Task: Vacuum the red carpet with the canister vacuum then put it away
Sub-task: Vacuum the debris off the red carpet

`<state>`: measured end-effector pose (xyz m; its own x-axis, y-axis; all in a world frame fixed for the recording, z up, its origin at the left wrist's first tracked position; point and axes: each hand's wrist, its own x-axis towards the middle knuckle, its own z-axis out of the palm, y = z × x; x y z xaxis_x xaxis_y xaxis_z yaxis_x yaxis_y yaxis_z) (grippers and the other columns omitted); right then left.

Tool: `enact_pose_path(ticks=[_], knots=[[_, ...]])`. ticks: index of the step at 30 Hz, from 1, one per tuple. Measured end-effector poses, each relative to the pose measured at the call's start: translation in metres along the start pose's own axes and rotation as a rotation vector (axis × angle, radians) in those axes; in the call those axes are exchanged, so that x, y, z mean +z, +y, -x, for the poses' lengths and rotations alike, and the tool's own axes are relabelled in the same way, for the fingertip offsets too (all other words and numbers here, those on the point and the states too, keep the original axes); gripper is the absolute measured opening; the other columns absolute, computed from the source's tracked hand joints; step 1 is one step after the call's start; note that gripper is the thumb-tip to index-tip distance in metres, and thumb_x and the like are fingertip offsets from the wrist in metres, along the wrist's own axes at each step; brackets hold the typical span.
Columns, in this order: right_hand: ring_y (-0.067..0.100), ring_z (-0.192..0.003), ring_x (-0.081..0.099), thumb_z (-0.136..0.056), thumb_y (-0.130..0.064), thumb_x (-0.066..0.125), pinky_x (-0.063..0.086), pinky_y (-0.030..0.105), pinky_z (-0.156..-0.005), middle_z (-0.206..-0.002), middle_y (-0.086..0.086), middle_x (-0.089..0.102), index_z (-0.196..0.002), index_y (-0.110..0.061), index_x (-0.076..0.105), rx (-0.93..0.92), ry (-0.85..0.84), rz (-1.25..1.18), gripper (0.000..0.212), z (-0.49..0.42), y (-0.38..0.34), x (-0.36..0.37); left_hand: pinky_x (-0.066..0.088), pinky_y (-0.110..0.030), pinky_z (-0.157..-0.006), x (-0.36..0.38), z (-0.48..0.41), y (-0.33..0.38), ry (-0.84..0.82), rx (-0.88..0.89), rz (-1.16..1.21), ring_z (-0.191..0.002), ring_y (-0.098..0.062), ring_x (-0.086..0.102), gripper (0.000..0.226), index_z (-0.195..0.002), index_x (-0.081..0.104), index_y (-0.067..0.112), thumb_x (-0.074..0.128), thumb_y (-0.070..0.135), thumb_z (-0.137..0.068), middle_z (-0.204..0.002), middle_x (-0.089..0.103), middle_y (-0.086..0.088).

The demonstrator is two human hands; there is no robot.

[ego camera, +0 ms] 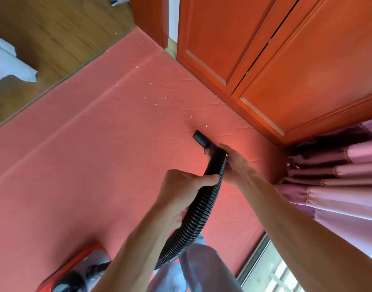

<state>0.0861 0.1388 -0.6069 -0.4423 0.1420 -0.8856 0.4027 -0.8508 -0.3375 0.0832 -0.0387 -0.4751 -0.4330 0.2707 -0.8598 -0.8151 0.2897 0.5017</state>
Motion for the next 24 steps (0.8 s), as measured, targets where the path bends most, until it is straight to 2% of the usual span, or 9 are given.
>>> enact_pose_path(ticks=[3, 7, 10, 12, 14, 16, 17, 20, 24], knots=[[0.02, -0.064, 0.059, -0.089, -0.022, 0.064, 0.054, 0.025, -0.053, -0.104, 0.018, 0.056, -0.134, 0.005, 0.048, 0.04, -0.031, 0.049, 0.055, 0.035, -0.003, 0.03, 0.053, -0.034, -0.058, -0.018, 0.039, 0.022, -0.004, 0.028, 0.044, -0.064, -0.032, 0.064, 0.046, -0.094, 0.07, -0.017, 0.088, 0.019, -0.071, -0.081, 0.071, -0.029], [0.02, -0.076, 0.058, -0.088, -0.017, 0.064, 0.052, 0.03, -0.065, -0.11, 0.017, 0.057, -0.139, 0.006, 0.045, 0.039, -0.083, 0.065, 0.059, 0.077, -0.013, 0.061, 0.058, -0.037, -0.063, -0.032, 0.085, 0.047, -0.004, 0.054, 0.059, -0.067, -0.035, 0.069, 0.046, -0.094, 0.072, -0.014, 0.089, 0.021, -0.069, -0.092, 0.073, -0.031], [0.02, -0.073, 0.058, -0.088, -0.012, 0.064, 0.054, 0.03, -0.063, -0.11, 0.017, 0.056, -0.133, 0.006, 0.047, 0.041, -0.115, 0.074, 0.051, 0.105, -0.031, 0.076, 0.059, -0.038, -0.067, -0.029, 0.105, 0.059, -0.023, 0.067, 0.071, -0.067, -0.034, 0.071, 0.045, -0.095, 0.072, -0.012, 0.089, 0.021, -0.069, -0.09, 0.074, -0.028], [0.021, -0.076, 0.056, -0.087, -0.01, 0.066, 0.052, 0.033, -0.073, -0.101, 0.018, 0.055, -0.122, 0.003, 0.053, 0.036, -0.089, 0.106, 0.04, 0.116, -0.046, 0.078, 0.058, -0.037, -0.066, -0.023, 0.108, 0.062, -0.036, 0.068, 0.086, -0.066, -0.034, 0.071, 0.042, -0.093, 0.074, -0.01, 0.089, 0.02, -0.069, -0.088, 0.075, -0.026], [0.023, -0.083, 0.055, -0.084, -0.009, 0.069, 0.048, 0.034, -0.079, -0.098, 0.018, 0.053, -0.117, 0.001, 0.055, 0.021, -0.031, 0.174, 0.038, 0.116, -0.057, 0.076, 0.058, -0.039, -0.068, -0.018, 0.104, 0.06, -0.045, 0.048, 0.095, -0.066, -0.034, 0.071, 0.038, -0.092, 0.074, -0.01, 0.087, 0.019, -0.07, -0.089, 0.075, -0.027], [0.023, -0.086, 0.053, -0.083, -0.01, 0.071, 0.049, 0.033, -0.076, -0.101, 0.017, 0.052, -0.114, 0.0, 0.056, 0.02, 0.027, 0.256, 0.036, 0.108, -0.063, 0.071, 0.059, -0.046, -0.075, -0.012, 0.094, 0.053, -0.05, 0.006, 0.118, -0.07, -0.036, 0.07, 0.037, -0.094, 0.074, -0.01, 0.084, 0.018, -0.073, -0.093, 0.074, -0.03], [0.023, -0.082, 0.054, -0.084, -0.01, 0.07, 0.049, 0.032, -0.073, -0.098, 0.017, 0.053, -0.11, -0.001, 0.056, 0.024, 0.047, 0.286, 0.031, 0.101, -0.065, 0.068, 0.059, -0.045, -0.073, -0.008, 0.086, 0.048, -0.045, -0.017, 0.141, -0.071, -0.036, 0.068, 0.036, -0.096, 0.073, -0.012, 0.082, 0.016, -0.075, -0.096, 0.072, -0.032], [0.021, -0.071, 0.054, -0.087, -0.009, 0.067, 0.049, 0.031, -0.067, -0.084, 0.013, 0.053, -0.103, -0.001, 0.055, 0.058, 0.127, 0.393, 0.022, 0.075, -0.07, 0.056, 0.053, -0.031, -0.063, 0.006, 0.059, 0.033, -0.006, -0.052, 0.165, -0.068, -0.03, 0.064, 0.035, -0.094, 0.074, -0.012, 0.08, 0.019, -0.08, -0.093, 0.073, -0.031], [0.021, -0.067, 0.054, -0.087, -0.008, 0.066, 0.049, 0.03, -0.062, -0.079, 0.012, 0.054, -0.108, 0.001, 0.052, 0.092, 0.201, 0.57, 0.026, 0.032, -0.086, 0.043, 0.051, -0.025, -0.058, 0.033, 0.022, 0.026, -0.005, -0.068, 0.146, -0.058, -0.022, 0.063, 0.033, -0.094, 0.073, -0.009, 0.08, 0.022, -0.083, -0.08, 0.072, -0.018]])
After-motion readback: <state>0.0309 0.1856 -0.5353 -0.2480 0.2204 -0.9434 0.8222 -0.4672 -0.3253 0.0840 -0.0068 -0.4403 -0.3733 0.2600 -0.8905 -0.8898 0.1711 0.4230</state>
